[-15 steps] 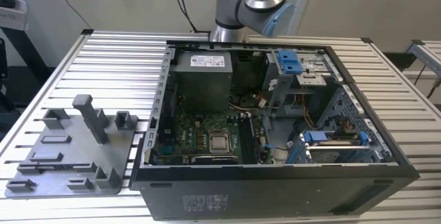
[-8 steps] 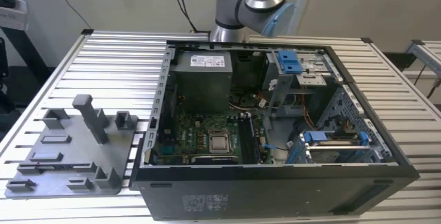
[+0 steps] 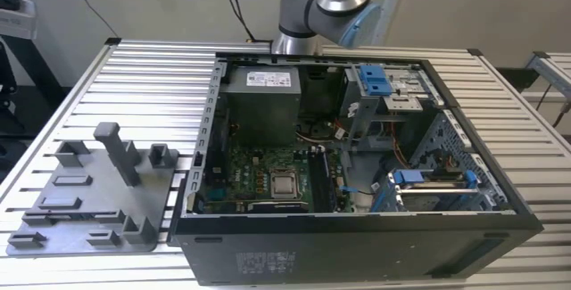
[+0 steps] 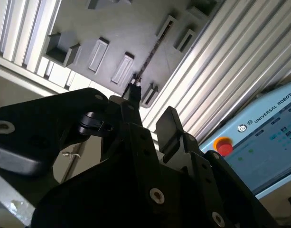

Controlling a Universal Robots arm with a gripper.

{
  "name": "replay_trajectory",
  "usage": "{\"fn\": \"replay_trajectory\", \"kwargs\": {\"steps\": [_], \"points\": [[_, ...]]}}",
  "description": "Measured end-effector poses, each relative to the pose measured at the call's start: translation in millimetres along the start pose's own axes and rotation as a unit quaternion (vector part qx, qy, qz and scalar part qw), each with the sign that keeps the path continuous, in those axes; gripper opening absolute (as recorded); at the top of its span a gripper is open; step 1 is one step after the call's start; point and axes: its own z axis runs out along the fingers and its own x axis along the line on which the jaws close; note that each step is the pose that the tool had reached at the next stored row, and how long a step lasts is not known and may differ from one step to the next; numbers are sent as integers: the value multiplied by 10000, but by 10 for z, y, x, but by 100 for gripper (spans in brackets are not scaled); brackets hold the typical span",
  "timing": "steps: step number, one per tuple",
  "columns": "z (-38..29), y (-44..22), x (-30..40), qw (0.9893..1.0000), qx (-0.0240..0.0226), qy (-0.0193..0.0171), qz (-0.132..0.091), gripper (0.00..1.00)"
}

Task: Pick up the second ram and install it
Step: 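Pick up the second ram and move it above second insertion slot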

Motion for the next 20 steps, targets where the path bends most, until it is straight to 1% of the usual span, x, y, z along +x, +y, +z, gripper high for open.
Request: {"fn": "replay_trajectory", "kwargs": {"steps": [13, 16, 20], "points": [[3, 0, 0, 10000, -1, 0, -3, 42], [19, 0, 0, 10000, -2, 2, -3, 42], [61, 0, 2, 10000, -2, 1, -3, 42]]}}
